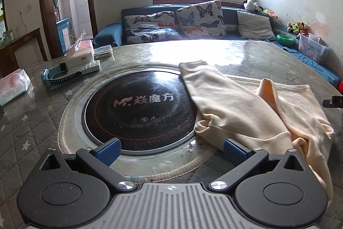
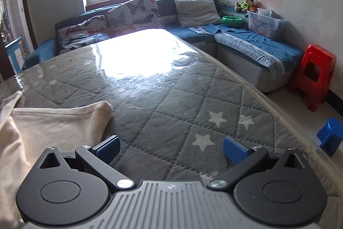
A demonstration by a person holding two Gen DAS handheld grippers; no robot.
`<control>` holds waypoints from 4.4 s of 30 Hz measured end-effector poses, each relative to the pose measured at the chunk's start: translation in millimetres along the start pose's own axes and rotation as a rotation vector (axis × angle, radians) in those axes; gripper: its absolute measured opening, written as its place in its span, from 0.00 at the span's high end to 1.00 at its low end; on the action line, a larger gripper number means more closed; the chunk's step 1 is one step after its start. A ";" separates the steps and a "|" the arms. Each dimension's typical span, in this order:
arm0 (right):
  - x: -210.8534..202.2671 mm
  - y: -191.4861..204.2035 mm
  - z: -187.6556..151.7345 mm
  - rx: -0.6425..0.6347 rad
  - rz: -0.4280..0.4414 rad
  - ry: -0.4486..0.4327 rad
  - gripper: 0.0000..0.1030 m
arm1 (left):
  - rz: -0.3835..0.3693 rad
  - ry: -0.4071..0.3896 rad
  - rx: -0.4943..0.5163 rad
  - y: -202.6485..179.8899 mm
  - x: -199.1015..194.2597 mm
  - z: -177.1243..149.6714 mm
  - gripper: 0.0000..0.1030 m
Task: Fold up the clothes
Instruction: 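Move both grippers open toward the crumpled cream sweatshirt, then close the left gripper on a sweatshirt edge while the right gripper grasps another edge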
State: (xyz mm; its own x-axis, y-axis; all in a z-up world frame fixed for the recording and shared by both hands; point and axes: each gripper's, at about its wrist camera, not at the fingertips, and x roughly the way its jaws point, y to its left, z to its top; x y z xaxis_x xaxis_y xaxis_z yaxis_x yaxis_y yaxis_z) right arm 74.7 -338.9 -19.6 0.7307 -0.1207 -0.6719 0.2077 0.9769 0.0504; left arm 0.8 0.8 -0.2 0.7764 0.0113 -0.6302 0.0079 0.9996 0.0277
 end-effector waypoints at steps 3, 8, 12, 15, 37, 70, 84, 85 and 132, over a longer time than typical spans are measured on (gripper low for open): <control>-1.8 0.9 2.3 -0.022 0.013 0.001 0.02 | -0.005 0.003 0.003 0.5 1.6 0.7 0.00; -32.3 18.4 -4.4 -0.113 0.049 -0.058 0.03 | -0.018 0.008 0.010 -11.6 -4.0 2.7 0.00; -46.8 29.4 -7.7 -0.124 0.114 -0.058 0.03 | -0.026 0.001 0.024 -20.4 -9.8 3.7 0.00; -67.3 20.2 -9.0 -0.140 0.186 -0.062 0.04 | -0.036 -0.004 0.040 -24.4 -14.9 0.0 0.00; -147.0 40.6 -48.4 -0.262 0.380 -0.052 0.08 | -0.132 0.022 0.072 -51.8 -33.8 -9.9 0.00; -122.5 69.6 -23.9 -0.330 0.434 -0.022 0.26 | -0.168 0.043 0.075 -60.3 -13.3 16.5 0.20; -60.0 106.8 27.3 -0.325 0.473 0.029 0.40 | -0.180 0.068 0.082 -56.9 16.9 36.3 0.21; -55.2 109.7 30.7 -0.323 0.476 0.032 0.44 | -0.178 0.071 0.078 -55.5 18.9 37.4 0.21; -5.0 129.1 31.9 -0.416 0.498 0.063 0.87 | -0.061 0.223 -0.035 -49.6 140.9 112.7 0.90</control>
State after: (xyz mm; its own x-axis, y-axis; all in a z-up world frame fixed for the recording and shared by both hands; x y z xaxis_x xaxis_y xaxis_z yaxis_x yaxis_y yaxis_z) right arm 118.6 -217.8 13.9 0.6323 0.3621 -0.6849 -0.4241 0.9016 0.0851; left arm 180.8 -50.2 -2.9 0.6165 -0.0476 -0.7859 0.0259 0.9989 -0.0402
